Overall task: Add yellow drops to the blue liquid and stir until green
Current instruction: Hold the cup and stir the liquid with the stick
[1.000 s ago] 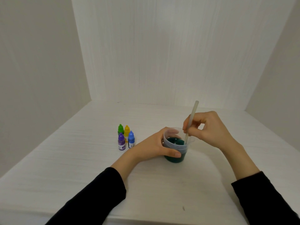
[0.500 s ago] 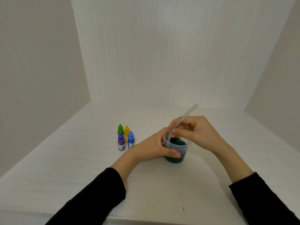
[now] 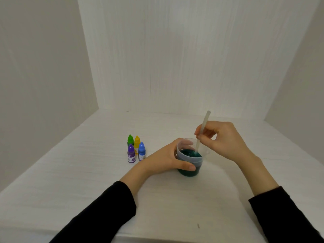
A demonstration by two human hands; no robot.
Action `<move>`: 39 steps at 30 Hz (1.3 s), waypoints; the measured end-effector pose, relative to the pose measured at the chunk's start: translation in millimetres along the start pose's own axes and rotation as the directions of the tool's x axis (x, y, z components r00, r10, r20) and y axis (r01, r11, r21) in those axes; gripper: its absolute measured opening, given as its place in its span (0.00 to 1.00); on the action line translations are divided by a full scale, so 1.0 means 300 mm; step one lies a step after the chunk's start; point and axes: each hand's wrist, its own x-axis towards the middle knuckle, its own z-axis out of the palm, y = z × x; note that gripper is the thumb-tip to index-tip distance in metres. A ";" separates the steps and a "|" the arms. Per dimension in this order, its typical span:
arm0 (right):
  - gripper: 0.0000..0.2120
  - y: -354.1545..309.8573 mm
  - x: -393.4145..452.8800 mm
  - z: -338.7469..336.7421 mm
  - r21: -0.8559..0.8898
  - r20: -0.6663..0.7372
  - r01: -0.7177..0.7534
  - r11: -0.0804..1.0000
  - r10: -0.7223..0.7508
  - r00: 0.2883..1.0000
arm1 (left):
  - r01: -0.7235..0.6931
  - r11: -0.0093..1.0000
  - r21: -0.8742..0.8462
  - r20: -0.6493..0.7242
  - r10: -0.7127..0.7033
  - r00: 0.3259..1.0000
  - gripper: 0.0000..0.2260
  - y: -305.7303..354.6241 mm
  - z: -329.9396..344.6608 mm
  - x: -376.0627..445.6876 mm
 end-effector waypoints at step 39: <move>0.16 -0.016 -0.008 0.015 0.111 0.003 0.043 0.993 -0.043 0.999 | 0.119 0.909 -0.400 0.186 -0.047 0.981 0.31 -0.003 -0.065 -0.018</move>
